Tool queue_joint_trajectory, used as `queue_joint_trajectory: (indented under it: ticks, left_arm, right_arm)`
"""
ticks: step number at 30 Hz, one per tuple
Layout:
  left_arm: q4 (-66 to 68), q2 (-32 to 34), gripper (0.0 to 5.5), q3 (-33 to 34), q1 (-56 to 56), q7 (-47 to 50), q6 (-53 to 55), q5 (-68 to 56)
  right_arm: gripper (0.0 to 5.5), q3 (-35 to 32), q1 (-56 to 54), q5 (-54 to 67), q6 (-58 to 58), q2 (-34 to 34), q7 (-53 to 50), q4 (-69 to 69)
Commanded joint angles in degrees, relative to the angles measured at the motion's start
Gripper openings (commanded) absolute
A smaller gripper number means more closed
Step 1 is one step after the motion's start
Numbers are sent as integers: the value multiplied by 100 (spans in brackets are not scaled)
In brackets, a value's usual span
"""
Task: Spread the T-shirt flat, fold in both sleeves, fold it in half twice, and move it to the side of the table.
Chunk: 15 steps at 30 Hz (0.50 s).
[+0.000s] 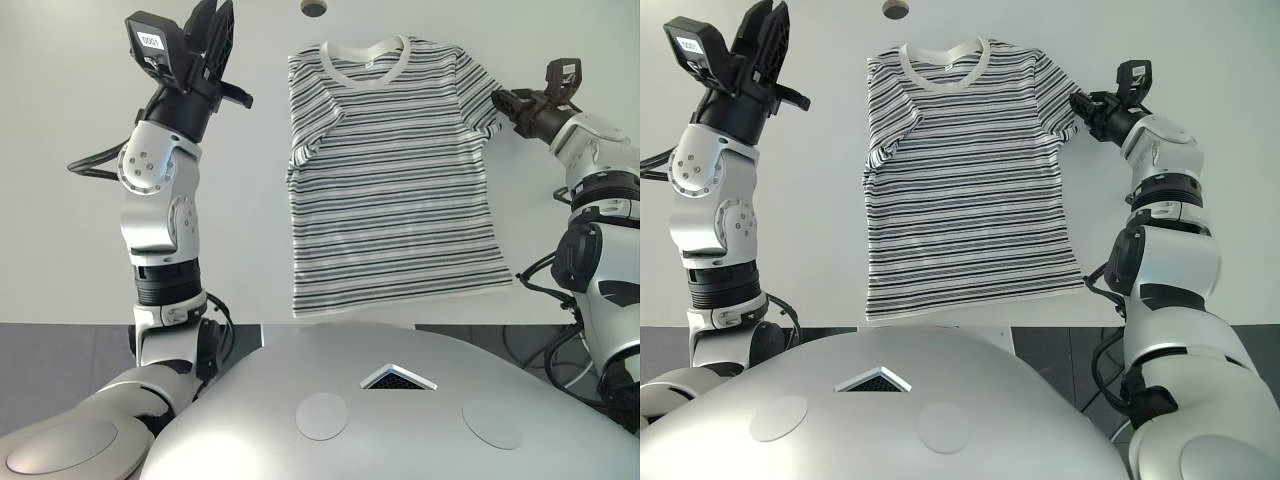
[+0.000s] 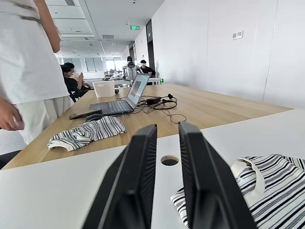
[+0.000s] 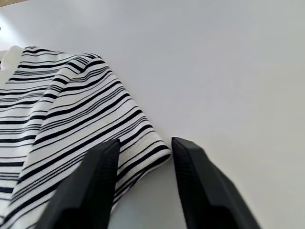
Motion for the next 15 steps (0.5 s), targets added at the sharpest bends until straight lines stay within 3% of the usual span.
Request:
queue_joint_trajectory:
  ticks: [1,8,15]
  left_arm:
    - [47,29,85,-59,13,40,-36,100]
    - [115,20,85,-119,-31,46,-71,115]
    - [157,-3,85,-170,-45,74,-87,124]
  right_arm:
    - [135,4,-78,-73,-5,27,17,67]
    - [10,-14,-51,-64,-42,25,-6,28]
    - [5,-29,112,20,-68,53,39,-591]
